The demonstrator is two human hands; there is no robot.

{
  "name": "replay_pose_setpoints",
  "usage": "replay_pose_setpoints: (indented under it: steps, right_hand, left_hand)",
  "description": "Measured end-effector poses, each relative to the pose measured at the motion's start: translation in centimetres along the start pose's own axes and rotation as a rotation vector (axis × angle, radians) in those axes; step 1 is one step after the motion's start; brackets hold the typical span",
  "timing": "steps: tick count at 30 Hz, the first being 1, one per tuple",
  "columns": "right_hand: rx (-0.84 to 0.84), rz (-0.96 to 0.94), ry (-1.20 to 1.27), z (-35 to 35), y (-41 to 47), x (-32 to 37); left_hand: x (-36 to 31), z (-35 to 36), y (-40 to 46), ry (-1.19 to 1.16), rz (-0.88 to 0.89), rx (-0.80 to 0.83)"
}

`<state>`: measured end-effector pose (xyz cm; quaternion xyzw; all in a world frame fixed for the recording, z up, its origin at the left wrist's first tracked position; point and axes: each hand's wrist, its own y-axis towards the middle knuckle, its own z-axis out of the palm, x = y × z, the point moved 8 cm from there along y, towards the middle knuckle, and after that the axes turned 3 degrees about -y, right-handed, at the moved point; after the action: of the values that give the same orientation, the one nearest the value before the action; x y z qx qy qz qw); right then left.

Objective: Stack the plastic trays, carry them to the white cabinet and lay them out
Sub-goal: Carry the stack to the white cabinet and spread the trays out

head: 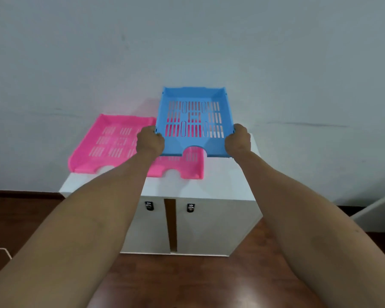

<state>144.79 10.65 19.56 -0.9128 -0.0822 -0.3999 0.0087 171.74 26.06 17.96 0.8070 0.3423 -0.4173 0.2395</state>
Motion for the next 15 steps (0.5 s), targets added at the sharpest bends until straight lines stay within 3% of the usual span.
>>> replay_pose_setpoints:
  steps: [15]
  right_hand:
    - [0.032, 0.075, -0.049, -9.1, 2.5, -14.7]
  left_hand:
    - [-4.2, 14.1, -8.3, 0.009, -0.026, 0.078]
